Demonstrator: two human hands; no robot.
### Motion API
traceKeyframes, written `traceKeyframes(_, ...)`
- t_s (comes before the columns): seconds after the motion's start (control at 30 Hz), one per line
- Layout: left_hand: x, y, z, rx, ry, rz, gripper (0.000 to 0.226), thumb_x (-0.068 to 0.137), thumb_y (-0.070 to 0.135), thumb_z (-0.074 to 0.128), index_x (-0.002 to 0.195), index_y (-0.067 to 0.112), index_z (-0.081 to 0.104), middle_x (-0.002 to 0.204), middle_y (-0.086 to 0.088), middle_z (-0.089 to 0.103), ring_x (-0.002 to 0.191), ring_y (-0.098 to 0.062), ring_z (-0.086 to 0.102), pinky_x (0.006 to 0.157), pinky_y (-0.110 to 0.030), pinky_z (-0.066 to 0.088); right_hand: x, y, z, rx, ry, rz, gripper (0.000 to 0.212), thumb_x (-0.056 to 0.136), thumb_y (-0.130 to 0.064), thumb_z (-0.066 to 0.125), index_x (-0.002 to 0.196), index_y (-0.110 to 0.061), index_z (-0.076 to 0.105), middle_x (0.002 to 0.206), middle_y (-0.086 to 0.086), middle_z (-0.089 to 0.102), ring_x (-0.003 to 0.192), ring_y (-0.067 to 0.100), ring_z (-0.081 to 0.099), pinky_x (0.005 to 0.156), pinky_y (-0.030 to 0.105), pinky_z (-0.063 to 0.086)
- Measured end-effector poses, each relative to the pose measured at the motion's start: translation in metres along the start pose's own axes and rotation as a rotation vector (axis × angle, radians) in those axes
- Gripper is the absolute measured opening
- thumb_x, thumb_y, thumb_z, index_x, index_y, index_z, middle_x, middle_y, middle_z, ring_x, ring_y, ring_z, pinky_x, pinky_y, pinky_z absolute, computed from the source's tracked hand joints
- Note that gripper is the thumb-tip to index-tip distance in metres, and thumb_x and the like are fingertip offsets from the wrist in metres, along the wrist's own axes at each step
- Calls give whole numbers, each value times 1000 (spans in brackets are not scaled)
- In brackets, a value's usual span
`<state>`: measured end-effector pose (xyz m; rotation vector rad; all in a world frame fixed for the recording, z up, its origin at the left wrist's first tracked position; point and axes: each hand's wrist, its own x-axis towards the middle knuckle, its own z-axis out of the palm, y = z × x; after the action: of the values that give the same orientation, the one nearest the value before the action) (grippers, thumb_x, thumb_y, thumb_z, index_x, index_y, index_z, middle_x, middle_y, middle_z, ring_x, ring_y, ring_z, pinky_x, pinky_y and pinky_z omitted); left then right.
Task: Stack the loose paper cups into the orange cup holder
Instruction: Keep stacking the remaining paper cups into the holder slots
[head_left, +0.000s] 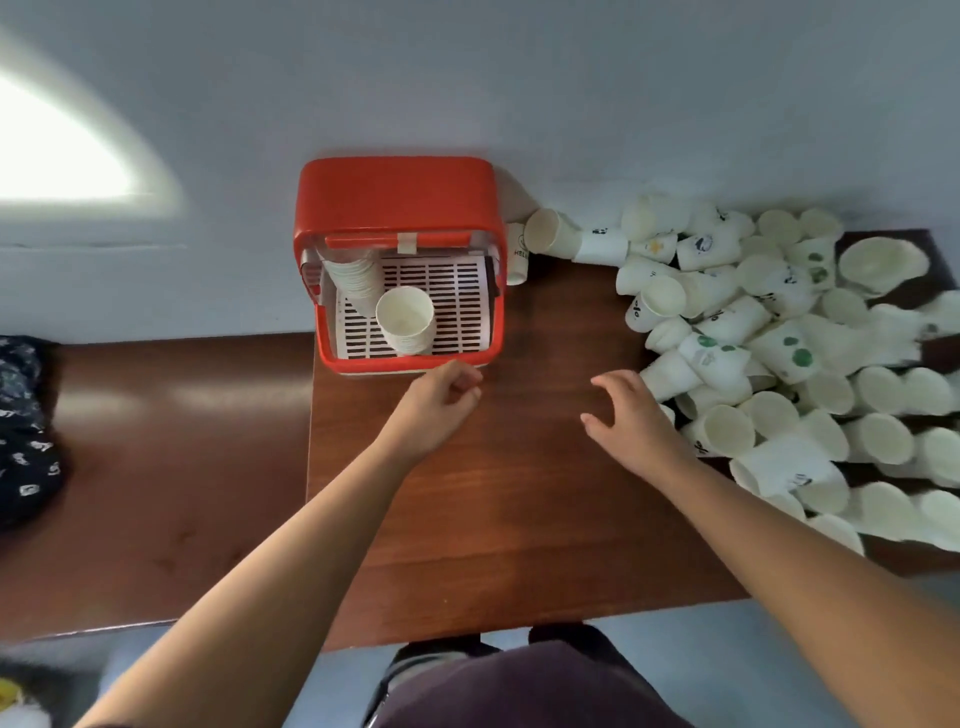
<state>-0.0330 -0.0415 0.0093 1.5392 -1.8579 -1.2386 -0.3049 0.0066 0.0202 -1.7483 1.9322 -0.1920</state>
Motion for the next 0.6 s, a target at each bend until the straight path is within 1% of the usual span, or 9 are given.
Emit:
traceKeyframes(0.03,2,8,14,14,-43,-7,16,93,17,64,109,17,66,101,7,68,89,-6,60,76,-5,40,-7,17,-6,-20,16,22,51,89,-26,69,133,-8,52,133,6,45,118,21,51,100,23,36)
traceKeyframes(0.07,4,16,27,28,-82,-12,17,93,19,64,110,17,66,102,7,68,90,-6,60,77,-7,41,-13,34,-12,-37,38,37,50,87,-24,70,132,-7,53,131,7,46,120,24,50,103,26,36)
traceKeyframes(0.13,10,34,55,53,-126,-14,18,93,20,65,111,16,67,103,4,68,92,-9,62,81,-15,44,-24,63,-23,-60,75,47,50,84,-21,73,128,-5,56,127,10,49,119,29,50,105,35,40)
traceKeyframes(0.2,16,53,85,71,-152,-27,19,92,20,65,110,15,67,103,1,68,93,-12,62,85,-20,46,-34,90,-34,-86,101,55,49,81,-19,74,125,-3,57,122,13,51,115,30,52,101,41,44)
traceKeyframes(0.3,28,79,132,127,-209,-88,22,92,28,63,111,17,65,107,2,65,97,-11,59,84,-23,45,-48,123,-46,-83,166,92,45,80,-16,75,118,2,59,116,19,53,108,36,54,93,46,48)
traceKeyframes(0.4,42,95,183,203,-273,-217,44,90,45,63,123,15,58,118,-1,58,104,-17,56,82,-28,42,-55,151,-55,-90,155,118,51,82,-22,74,123,2,57,122,21,52,111,38,53,95,47,47)
traceKeyframes(0.5,50,103,228,282,-319,-356,70,84,59,65,131,10,47,129,-9,51,116,-29,53,94,-42,48,-53,170,-55,-136,94,112,62,81,-33,73,131,-4,52,128,19,49,115,37,50,99,46,44)
traceKeyframes(0.53,51,104,240,312,-324,-381,74,82,60,66,132,9,45,130,-11,50,118,-32,52,96,-46,48,-51,173,-54,-163,73,94,66,80,-37,73,134,-6,49,130,18,48,116,36,49,100,45,43)
traceKeyframes(0.6,49,103,258,336,-320,-416,75,80,55,70,131,7,43,131,-13,50,120,-34,52,97,-49,47,-46,178,-49,-205,33,46,73,79,-42,74,137,-9,44,134,16,45,119,35,47,101,44,42)
